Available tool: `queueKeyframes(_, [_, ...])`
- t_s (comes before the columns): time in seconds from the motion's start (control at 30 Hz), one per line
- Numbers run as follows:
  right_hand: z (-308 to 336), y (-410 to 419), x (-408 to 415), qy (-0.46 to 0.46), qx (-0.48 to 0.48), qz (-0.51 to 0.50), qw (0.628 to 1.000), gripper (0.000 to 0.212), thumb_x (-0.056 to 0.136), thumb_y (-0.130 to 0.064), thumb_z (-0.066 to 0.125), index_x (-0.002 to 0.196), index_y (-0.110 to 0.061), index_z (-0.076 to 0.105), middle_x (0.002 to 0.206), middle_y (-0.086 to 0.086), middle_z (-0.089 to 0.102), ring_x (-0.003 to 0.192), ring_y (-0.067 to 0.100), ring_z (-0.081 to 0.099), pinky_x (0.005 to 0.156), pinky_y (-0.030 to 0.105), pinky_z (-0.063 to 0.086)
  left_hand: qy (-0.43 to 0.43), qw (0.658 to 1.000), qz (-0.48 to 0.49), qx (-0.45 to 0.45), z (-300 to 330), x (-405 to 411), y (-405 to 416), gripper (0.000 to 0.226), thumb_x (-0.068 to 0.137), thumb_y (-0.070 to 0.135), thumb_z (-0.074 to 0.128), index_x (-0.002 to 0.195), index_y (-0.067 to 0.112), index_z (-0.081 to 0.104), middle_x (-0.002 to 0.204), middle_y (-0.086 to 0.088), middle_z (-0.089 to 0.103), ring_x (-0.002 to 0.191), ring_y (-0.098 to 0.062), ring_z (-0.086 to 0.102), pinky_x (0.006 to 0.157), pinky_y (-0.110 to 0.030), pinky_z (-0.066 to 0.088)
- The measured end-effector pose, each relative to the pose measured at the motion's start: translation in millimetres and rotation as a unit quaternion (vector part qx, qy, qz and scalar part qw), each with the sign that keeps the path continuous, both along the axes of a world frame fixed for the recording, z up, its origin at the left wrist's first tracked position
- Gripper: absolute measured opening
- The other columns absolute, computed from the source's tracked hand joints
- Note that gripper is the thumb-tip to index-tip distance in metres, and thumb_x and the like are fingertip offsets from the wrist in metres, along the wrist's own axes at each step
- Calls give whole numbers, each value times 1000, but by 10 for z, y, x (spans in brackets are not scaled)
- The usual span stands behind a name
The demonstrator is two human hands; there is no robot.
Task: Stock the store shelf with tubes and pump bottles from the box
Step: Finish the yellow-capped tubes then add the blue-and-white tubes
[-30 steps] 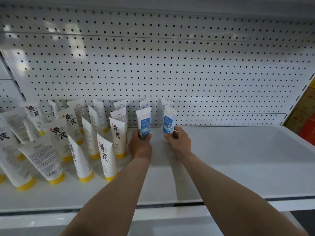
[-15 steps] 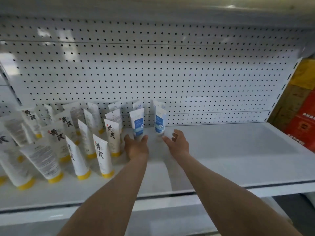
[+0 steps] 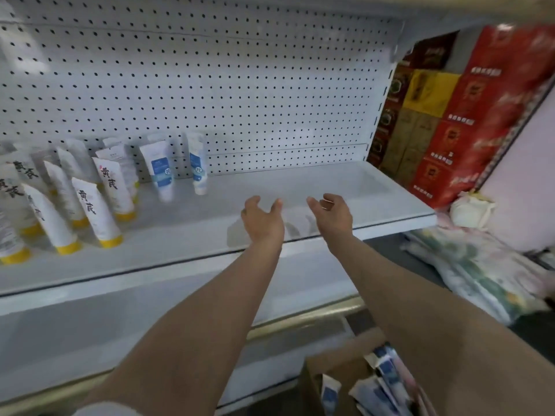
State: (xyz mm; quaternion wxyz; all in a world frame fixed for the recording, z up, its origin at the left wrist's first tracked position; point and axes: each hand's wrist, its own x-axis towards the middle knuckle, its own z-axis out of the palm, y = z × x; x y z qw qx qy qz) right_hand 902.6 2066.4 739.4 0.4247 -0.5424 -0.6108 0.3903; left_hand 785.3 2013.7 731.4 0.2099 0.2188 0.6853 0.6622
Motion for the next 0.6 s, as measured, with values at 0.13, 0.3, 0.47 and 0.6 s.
queueKeyframes(0.13, [-168,-61,735,-20,-18,-51,998,57,89,-50,68,133,-14,55,125,1,65,116,19,60,103,38,48,13,998,-45,-31,-243,666,60,49,88,33,70,130,13,53,132,-9,55,114,-22,58,89,-24,39])
queueKeyframes(0.3, [-643,-206,1541,-41,-75,-114,990,55,92,-50,65,133,-16,55,122,-2,62,105,11,56,85,26,43,94,989,-111,-34,-651,1374,73,35,88,24,71,119,14,58,135,-8,46,111,-18,56,99,-32,47])
queueKeyframes(0.47, [-1149,-394,2171,-34,-167,-196,966,47,95,-45,63,130,-15,56,117,-4,61,106,11,55,79,9,35,161,960,-219,-64,-1184,1964,13,41,92,30,67,129,24,51,147,1,39,133,-15,42,101,-25,42])
queueKeyframes(0.6, [-1646,-481,2531,-43,-232,-241,941,45,93,-43,65,127,-14,60,117,-3,63,99,8,51,85,25,41,145,933,-297,-141,-1773,2267,-75,40,91,32,67,128,21,54,130,-1,51,121,-18,51,97,-29,45])
